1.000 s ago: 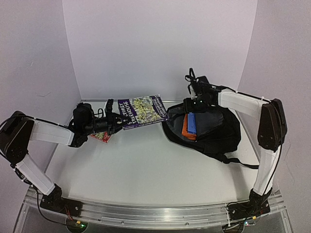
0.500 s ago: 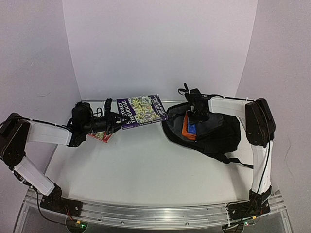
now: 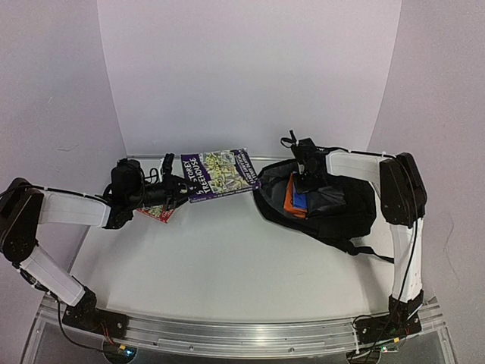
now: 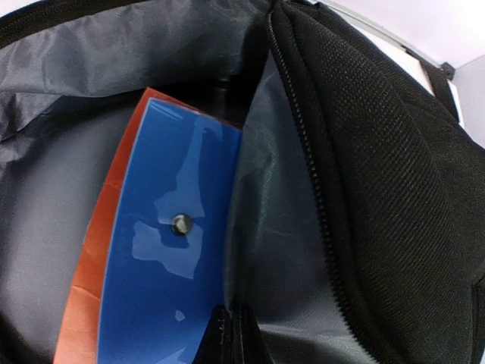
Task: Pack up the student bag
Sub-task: Pick up the book from the center of the board, then place the book in the student bag.
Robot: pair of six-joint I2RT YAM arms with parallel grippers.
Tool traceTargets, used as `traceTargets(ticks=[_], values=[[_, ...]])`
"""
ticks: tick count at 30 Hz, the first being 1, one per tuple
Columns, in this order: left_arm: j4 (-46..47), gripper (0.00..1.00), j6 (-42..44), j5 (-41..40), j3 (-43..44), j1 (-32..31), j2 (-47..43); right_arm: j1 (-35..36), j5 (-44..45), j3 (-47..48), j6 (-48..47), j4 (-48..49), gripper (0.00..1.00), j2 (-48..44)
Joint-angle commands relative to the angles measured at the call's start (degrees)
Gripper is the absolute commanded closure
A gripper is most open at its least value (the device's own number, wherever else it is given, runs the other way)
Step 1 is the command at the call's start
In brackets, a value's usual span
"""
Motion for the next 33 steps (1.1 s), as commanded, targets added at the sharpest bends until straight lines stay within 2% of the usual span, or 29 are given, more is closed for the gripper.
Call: traceTargets(ticks=[1, 7, 11, 15, 22, 27, 33], values=[[4.5, 1.0, 2.1, 0.1, 1.4, -0.1, -2.3, 1.3, -12.9, 1.6, -0.3, -1.5, 1.0, -1.3], [6.2, 1.0, 1.2, 1.8, 2.2, -0.1, 1.1, 3.5, -24.9, 1.1, -2.3, -0.9, 1.0, -7.5], [6.1, 1.0, 1.2, 2.5, 3.4, -0.2, 3.2, 3.5, -29.3, -0.1, -3.0, -0.6, 1.0, -12.2], [3.3, 1.0, 2.4, 2.9, 6.0, -1.3, 6.2, 3.5, -31.7, -0.9, -1.7, -0.4, 1.0, -15.7], [-2.1, 1.0, 2.8, 2.0, 13.4, -4.7, 13.6, 3.5, -34.6, 0.2, 2.2, 0.4, 1.0, -15.9], [-3.4, 1.0, -0.6, -2.0, 18.4, -7.0, 20.3, 3.7, -36.5, 0.6, 4.4, 1.5, 1.0, -15.4], [-3.5, 1.0, -4.9, -5.7, 28.4, -10.9, 29.3, 4.3, -36.9, 0.6, 6.6, 2.9, 1.0, -15.2]])
